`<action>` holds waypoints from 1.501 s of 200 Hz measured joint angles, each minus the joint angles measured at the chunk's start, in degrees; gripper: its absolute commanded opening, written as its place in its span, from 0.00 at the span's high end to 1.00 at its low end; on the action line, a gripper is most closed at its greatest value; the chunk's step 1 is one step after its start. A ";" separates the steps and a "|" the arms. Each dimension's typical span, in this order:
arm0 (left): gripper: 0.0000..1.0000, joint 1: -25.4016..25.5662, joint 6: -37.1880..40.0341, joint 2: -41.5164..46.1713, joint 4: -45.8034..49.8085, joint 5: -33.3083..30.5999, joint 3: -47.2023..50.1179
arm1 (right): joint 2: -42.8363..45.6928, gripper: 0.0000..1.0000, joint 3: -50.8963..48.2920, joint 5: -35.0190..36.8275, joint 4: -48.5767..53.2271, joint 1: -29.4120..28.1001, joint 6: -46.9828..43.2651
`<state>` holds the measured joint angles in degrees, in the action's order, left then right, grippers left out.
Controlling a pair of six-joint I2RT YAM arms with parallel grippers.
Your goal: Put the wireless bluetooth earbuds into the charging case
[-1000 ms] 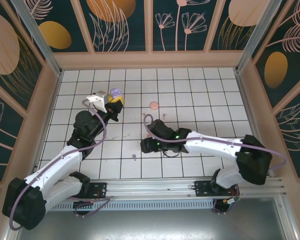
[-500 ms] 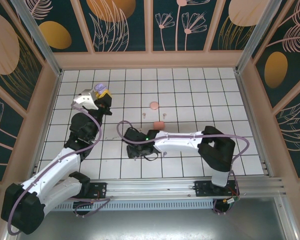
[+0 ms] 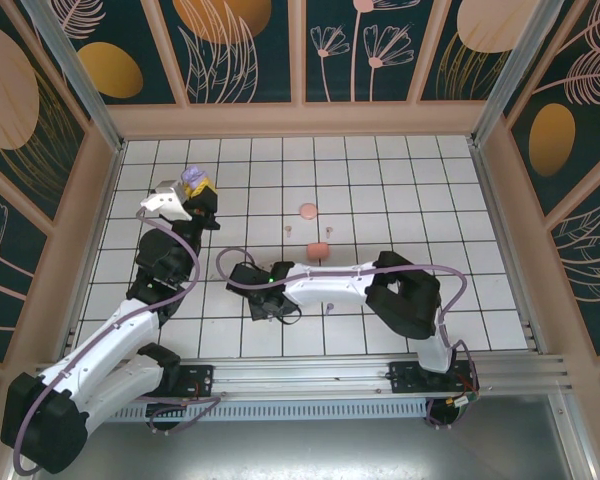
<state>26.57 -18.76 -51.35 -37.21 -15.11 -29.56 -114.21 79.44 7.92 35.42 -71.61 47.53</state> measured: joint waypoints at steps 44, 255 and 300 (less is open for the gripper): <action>1.00 0.00 0.02 0.00 -0.11 -0.22 0.33 | -1.29 0.56 1.01 -0.02 0.76 -0.02 0.02; 1.00 0.00 0.04 0.00 -0.28 -0.37 0.44 | -3.32 0.72 2.97 1.73 3.54 -1.27 -0.02; 1.00 0.00 0.02 -0.02 -0.28 -0.31 0.44 | -3.32 0.77 2.99 2.27 3.58 -1.68 0.00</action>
<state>26.57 -18.74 -51.37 -37.50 -15.42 -29.12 -117.54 82.43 10.20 39.00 -73.30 47.53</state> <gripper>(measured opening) 0.219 0.231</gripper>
